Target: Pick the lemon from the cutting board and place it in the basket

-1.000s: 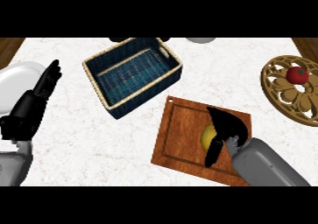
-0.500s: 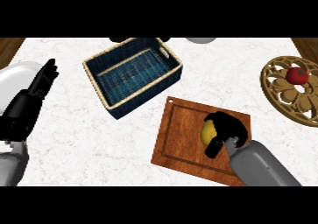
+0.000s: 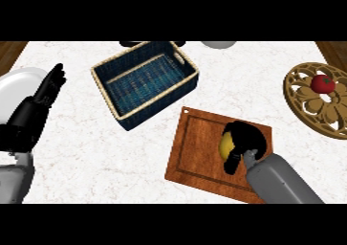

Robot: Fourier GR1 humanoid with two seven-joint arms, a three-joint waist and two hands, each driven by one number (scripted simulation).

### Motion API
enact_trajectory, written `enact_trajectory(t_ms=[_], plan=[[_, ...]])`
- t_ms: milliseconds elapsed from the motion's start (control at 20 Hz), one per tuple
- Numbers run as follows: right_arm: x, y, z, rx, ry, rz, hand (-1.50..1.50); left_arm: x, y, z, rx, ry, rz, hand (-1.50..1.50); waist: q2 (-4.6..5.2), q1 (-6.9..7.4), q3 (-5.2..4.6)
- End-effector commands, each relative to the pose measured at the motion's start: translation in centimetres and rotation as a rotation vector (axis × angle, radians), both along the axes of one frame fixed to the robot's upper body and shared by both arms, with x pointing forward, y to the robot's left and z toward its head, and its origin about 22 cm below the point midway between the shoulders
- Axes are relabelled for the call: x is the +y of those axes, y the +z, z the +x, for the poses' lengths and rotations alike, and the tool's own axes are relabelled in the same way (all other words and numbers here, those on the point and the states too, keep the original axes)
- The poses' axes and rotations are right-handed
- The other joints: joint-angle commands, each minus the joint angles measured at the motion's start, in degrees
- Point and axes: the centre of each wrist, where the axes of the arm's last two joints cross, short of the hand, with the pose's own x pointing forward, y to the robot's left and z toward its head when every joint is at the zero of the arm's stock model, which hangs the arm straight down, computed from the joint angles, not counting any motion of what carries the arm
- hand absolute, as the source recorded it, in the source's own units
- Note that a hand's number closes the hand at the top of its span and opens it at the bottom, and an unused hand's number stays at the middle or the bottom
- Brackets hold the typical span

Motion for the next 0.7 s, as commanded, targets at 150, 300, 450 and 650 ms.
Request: enact_trajectory(t_ms=[150, 300, 450, 650], plan=[[0.3, -0.8, -1.0, -0.086, -0.061, -0.090, 1.50, 1.1, -0.5, 0.0, -0.015, 0.010, -0.014, 0.00, 0.51, -0.21, 0.44], [1.8, 0.1, -1.4, -0.153, -0.329, -0.195, 1.50, 0.3, 0.2, 0.1, -0.002, 0.026, 0.006, 0.00, -0.01, -1.20, 0.39], [2.2, 0.8, -2.7, -0.220, -0.505, -0.239, 1.50, 1.4, -0.8, -0.9, 0.018, 0.048, 0.010, 0.00, -0.84, -2.62, 0.20], [2.4, 3.8, -3.1, -0.412, -0.584, -0.291, 1.50, 1.4, -0.9, -1.0, 0.021, 0.050, 0.010, 0.00, -0.71, -2.73, 0.21]])
